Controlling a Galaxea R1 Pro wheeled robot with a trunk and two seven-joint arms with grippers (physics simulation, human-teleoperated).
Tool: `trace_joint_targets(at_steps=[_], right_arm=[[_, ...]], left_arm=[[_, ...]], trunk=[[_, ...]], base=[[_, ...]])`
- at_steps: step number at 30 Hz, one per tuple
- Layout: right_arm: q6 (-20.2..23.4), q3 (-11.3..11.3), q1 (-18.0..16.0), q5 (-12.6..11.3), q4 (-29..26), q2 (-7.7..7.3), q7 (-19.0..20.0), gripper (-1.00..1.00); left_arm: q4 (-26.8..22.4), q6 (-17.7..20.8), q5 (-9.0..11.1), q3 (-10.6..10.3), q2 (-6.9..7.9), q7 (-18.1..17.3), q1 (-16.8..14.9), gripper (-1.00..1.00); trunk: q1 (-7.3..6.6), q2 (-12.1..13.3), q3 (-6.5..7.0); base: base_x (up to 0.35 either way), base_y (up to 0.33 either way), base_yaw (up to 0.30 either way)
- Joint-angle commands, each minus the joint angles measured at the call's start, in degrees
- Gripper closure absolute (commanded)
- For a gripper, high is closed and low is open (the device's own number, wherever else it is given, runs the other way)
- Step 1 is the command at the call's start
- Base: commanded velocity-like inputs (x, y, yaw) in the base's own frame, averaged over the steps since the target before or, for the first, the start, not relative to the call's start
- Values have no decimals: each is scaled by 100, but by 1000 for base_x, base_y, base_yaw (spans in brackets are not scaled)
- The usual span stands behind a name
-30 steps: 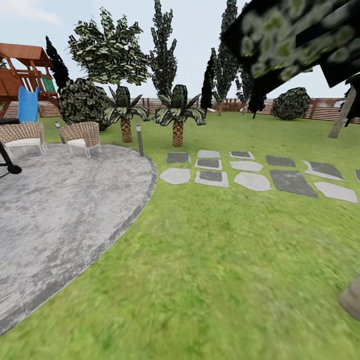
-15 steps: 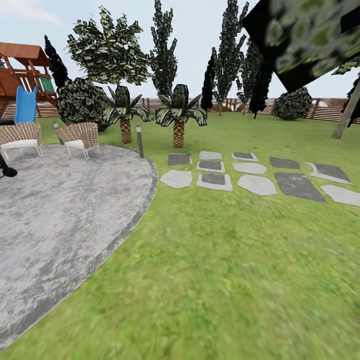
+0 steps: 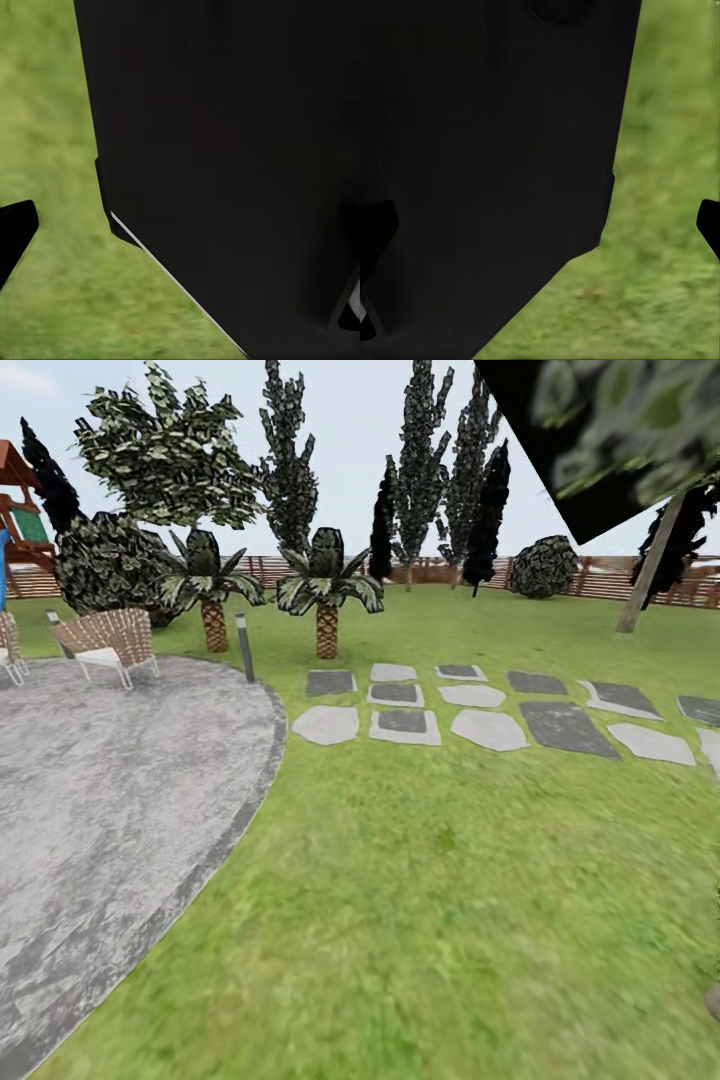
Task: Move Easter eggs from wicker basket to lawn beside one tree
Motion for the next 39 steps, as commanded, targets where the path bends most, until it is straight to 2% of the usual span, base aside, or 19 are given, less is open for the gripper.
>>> trace_joint_targets(at_steps=[1, 13, 31, 39], right_arm=[[3, 9, -7, 21, 10, -2, 15, -100], [3, 10, -7, 21, 10, -2, 14, -100], [2, 1, -7, 21, 10, -2, 47, -100], [3, 9, -7, 21, 10, -2, 41, -100]], left_arm=[[-9, 6, -9, -3, 2, -18, 2, -100], [-9, 8, -14, 0, 2, -18, 2, -100], [-9, 9, -14, 0, 2, -18, 2, -100], [-9, 9, -14, 0, 2, -18, 2, -100]], trunk=[[4, -2, -4], [4, -2, -4], [4, -2, -4], [4, -2, -4]], base=[[344, 79, -112], [344, 79, -27], [344, 78, -275], [344, 78, -31]])
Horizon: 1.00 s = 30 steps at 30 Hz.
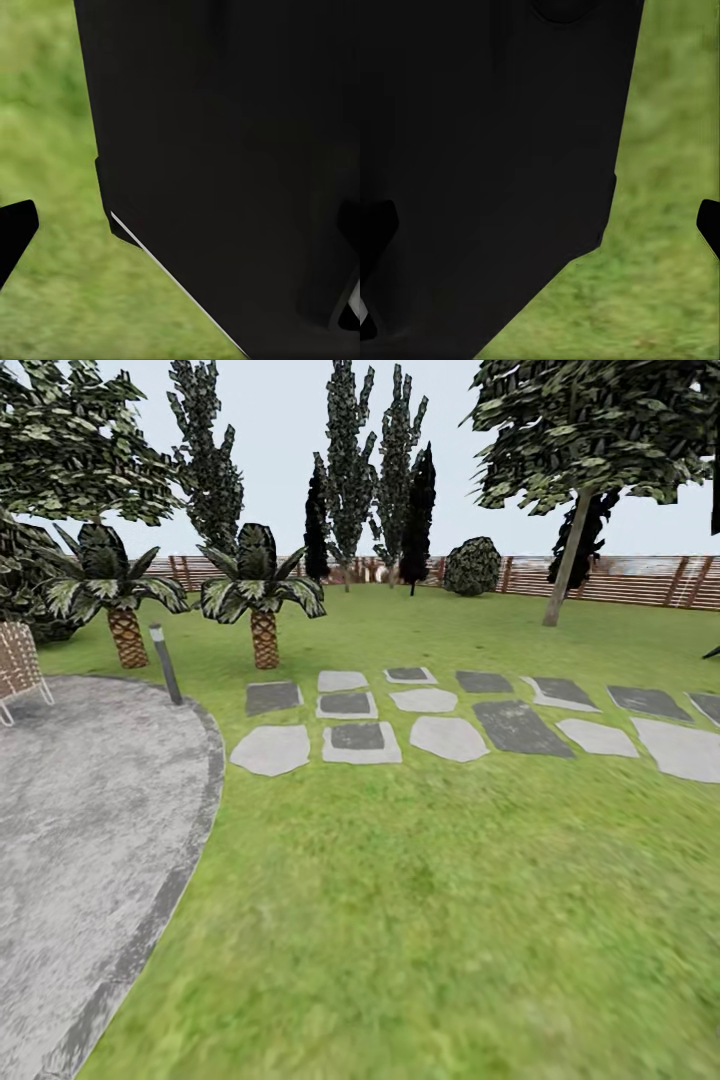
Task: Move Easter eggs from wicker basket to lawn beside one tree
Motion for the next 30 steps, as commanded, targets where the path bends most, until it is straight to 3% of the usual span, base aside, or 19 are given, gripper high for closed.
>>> trace_joint_targets(at_steps=[1, 9, 17, 30], right_arm=[[3, 8, -7, 21, 10, -1, 15, -100], [3, 9, -7, 21, 10, -1, 15, -100], [2, 1, -7, 21, 10, 4, 15, -100], [3, 6, -7, 21, 10, -1, 15, -100]], left_arm=[[-9, 8, -11, -4, 2, -17, 2, -100], [-9, 8, -11, -4, 2, -17, 2, -100], [-9, 8, -11, -5, 2, -17, 2, -100], [-9, 8, -11, -4, 2, -17, 2, -100]], trunk=[[4, -2, -4], [4, -2, -4], [4, -2, -4], [4, -2, -4]], base=[[344, 78, -2], [344, 78, -3], [344, 78, -208], [344, 78, -42]])
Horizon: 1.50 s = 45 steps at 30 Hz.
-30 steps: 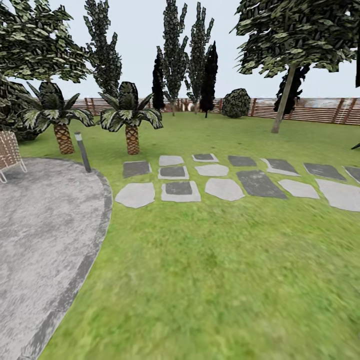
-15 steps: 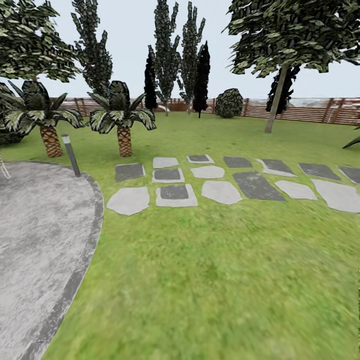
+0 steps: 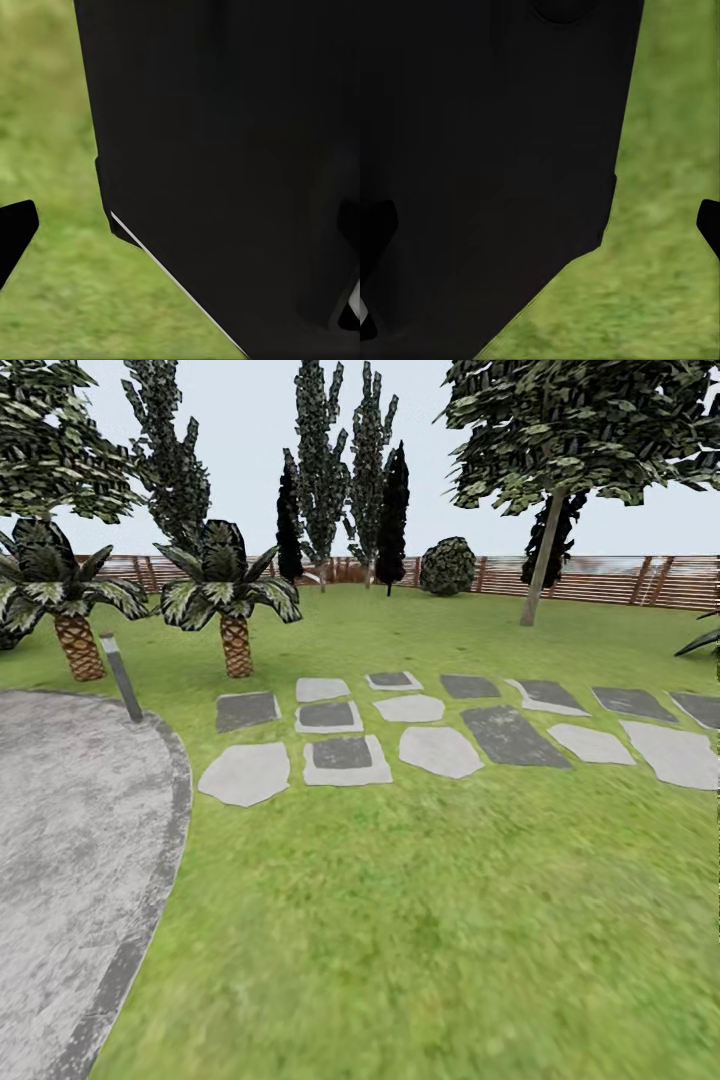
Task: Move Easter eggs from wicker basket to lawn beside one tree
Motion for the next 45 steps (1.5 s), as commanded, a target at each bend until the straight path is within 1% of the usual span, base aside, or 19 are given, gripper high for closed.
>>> trace_joint_targets(at_steps=[1, 20, 31, 38, 45], right_arm=[[3, 6, -7, 21, 10, 0, 15, -100], [3, 2, -7, 21, 10, -2, 15, -100], [3, 11, -7, 21, 10, 0, -8, -100], [-6, 8, -8, 21, 10, 6, -11, -100], [0, 11, -7, 21, 10, 7, -19, -100]], left_arm=[[-9, 8, -11, -4, 2, -18, 2, -100], [-8, 8, -11, -4, 2, -18, 2, -100], [-5, 8, -11, -4, 2, -18, 2, -100], [-7, 8, -11, -4, 2, -18, 2, -100], [-7, 8, -11, -4, 2, -18, 2, -100]], trunk=[[4, -2, -4], [4, -2, -4], [4, -2, -4], [4, -2, -4], [4, -2, -4]], base=[[344, 78, -208], [344, 78, -284], [344, 78, -29], [344, 78, -148], [344, 78, -17]])
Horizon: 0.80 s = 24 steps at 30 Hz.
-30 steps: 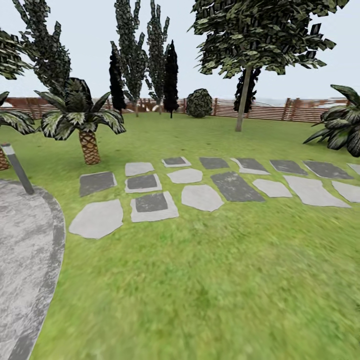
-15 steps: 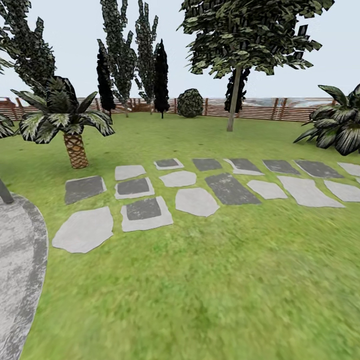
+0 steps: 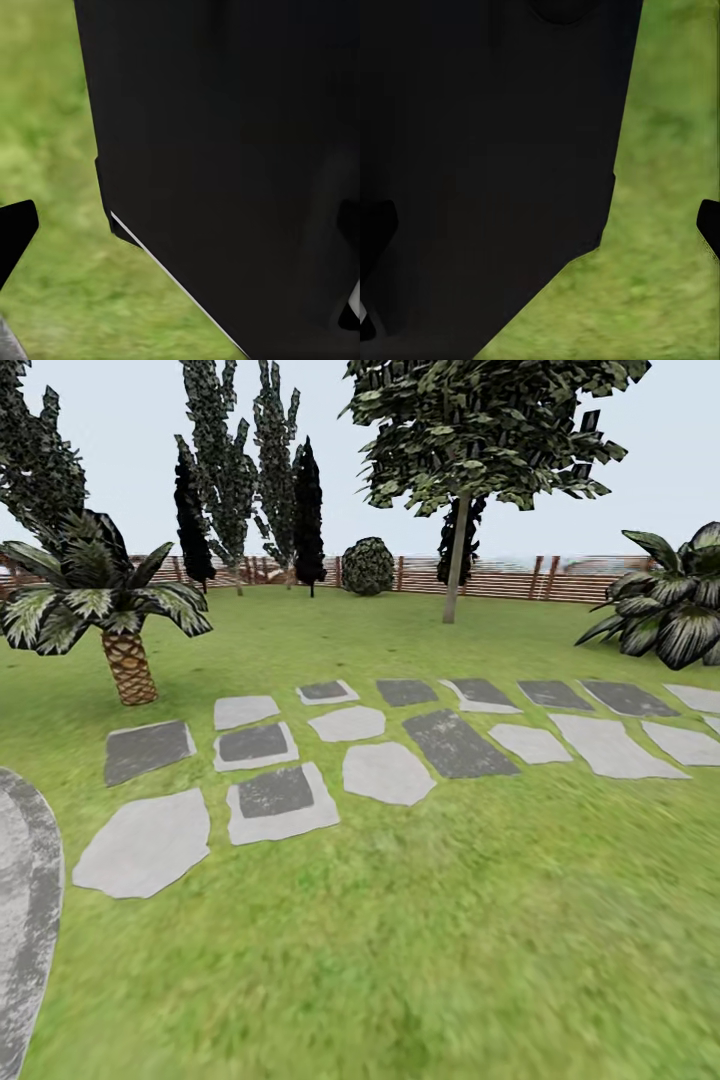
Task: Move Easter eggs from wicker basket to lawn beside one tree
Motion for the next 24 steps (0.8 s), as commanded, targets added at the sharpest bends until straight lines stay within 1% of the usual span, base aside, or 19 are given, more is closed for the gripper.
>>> trace_joint_targets(at_steps=[1, 19, 24], right_arm=[[3, 8, -7, 21, 10, -1, 15, -100], [4, 8, -7, 21, 10, -1, 14, -100], [-3, 8, -7, 21, 10, -1, 32, -100]], left_arm=[[-10, 8, -11, -4, 2, -17, 2, -100], [-9, 8, -11, -4, 2, -17, 2, -100], [-8, 8, -11, -4, 2, -17, 2, -100]], trunk=[[4, -2, -4], [4, -2, -4], [4, -2, -4]], base=[[344, 78, -1], [344, 78, -2], [344, 78, -211]])
